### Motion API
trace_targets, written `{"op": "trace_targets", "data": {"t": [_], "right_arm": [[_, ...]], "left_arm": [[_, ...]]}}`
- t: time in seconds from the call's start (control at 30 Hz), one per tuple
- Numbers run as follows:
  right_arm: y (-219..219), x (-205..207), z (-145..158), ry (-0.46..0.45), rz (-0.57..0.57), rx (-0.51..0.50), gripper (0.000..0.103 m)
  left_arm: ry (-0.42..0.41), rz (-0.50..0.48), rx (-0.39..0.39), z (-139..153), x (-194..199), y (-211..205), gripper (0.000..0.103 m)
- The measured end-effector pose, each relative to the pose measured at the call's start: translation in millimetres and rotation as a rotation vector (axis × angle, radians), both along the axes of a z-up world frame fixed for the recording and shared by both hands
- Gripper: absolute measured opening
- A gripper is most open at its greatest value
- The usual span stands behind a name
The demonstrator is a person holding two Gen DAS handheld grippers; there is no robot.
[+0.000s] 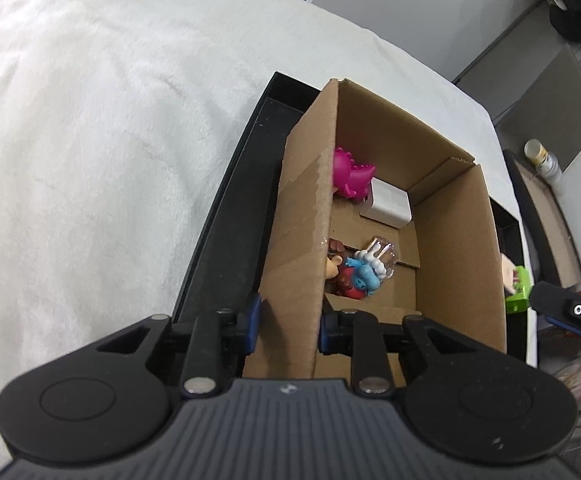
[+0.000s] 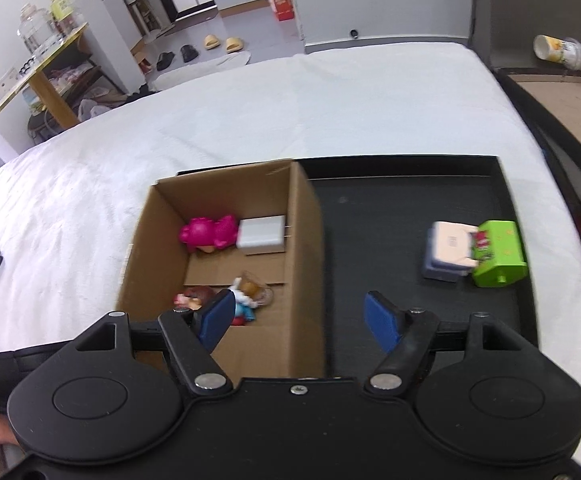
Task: Organize rigid objects
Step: 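Open the right gripper to drop the smurf and jar into the box, then move the right gripper over the white cube-shaped figure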
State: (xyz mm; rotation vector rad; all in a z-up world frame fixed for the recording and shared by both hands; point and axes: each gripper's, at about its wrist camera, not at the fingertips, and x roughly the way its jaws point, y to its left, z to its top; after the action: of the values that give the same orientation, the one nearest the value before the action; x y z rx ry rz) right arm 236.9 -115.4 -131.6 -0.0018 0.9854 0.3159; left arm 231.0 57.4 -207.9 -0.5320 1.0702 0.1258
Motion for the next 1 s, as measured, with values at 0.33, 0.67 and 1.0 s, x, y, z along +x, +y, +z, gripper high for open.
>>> {"op": "trace_targets", "data": {"t": [0.33,0.67,1.0], "right_arm": [[-62.3,1.9,-12.8,-0.018,-0.118,0.045,0.071],[-97.2,6.7,-42.8,-0.075,-0.209,0.105,0.071],[-104.0,3.2,-61.4,-0.196,-0.256,0.132,0.071]], "left_arm": [[0.002,-0.019,0.096,3.9,0.5,-14.5,0.02],[-0.002,-0.049,0.169,6.2,0.5,-22.7,0.017],[-0.014,-0.081,0.251,7.6,1.8,-33.5,0.013]]}}
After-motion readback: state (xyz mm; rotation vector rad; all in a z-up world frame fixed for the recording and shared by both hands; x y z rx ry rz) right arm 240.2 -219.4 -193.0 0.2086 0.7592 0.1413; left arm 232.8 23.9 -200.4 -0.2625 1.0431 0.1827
